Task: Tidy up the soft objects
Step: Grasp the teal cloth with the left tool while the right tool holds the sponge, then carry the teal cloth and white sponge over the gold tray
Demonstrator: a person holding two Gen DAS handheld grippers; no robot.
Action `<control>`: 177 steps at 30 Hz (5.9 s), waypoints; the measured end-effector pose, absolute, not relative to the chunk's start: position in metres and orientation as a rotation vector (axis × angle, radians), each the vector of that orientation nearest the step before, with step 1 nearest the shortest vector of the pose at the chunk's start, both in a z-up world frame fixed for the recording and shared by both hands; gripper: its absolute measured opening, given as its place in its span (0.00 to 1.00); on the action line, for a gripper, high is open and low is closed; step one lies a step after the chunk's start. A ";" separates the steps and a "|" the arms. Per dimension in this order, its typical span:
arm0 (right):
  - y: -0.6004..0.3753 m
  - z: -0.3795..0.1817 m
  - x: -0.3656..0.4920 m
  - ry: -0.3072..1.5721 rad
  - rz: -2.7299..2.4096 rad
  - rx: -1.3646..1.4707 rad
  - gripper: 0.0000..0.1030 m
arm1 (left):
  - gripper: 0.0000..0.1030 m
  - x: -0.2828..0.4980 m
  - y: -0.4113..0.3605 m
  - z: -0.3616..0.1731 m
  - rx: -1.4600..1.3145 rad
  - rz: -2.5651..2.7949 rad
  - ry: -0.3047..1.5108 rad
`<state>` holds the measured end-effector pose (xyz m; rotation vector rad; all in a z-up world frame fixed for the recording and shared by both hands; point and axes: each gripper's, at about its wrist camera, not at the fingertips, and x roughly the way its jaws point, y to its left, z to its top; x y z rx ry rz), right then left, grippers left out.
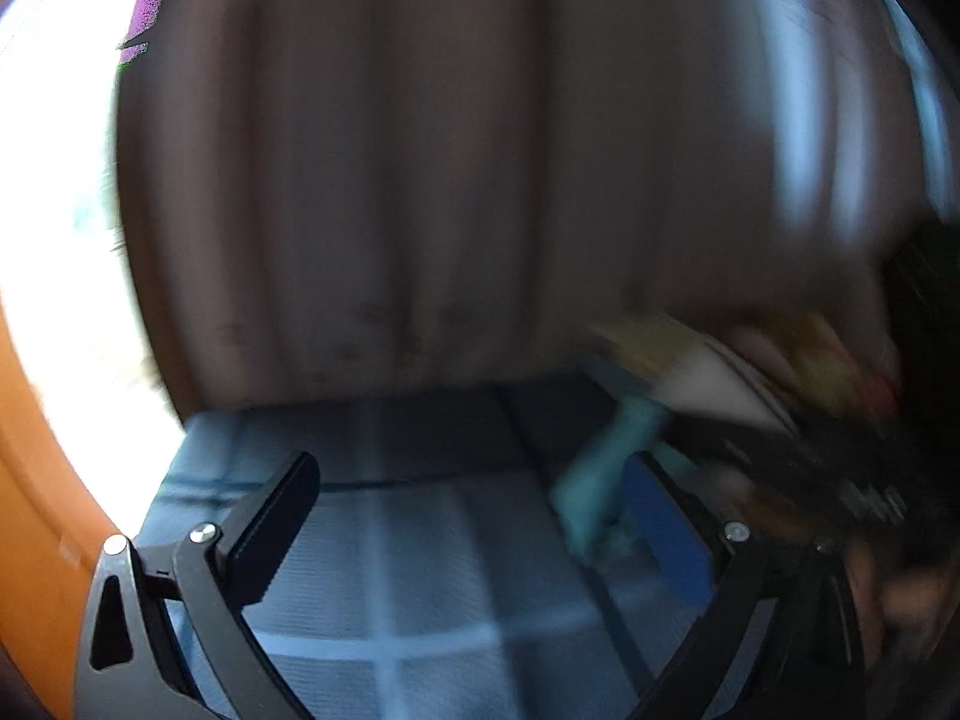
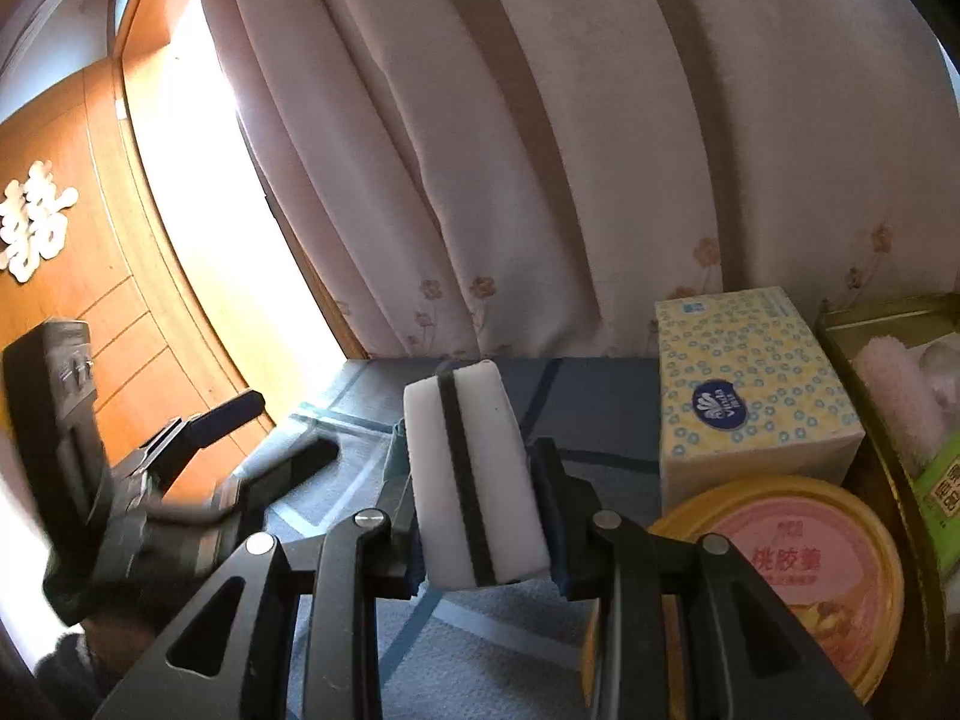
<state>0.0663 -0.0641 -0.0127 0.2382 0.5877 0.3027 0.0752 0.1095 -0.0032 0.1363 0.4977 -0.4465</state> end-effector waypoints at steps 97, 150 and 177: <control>-0.126 0.021 -0.029 0.253 -0.052 -0.033 0.27 | 0.06 -0.005 -0.015 0.009 0.070 -0.170 0.381; -0.282 0.026 -0.093 0.276 -0.343 0.004 0.27 | 0.06 -0.048 -0.169 0.027 0.064 -0.546 0.372; -0.299 0.006 -0.027 0.510 -0.208 -0.064 0.28 | 0.06 -0.008 -0.197 0.003 0.089 -0.480 0.547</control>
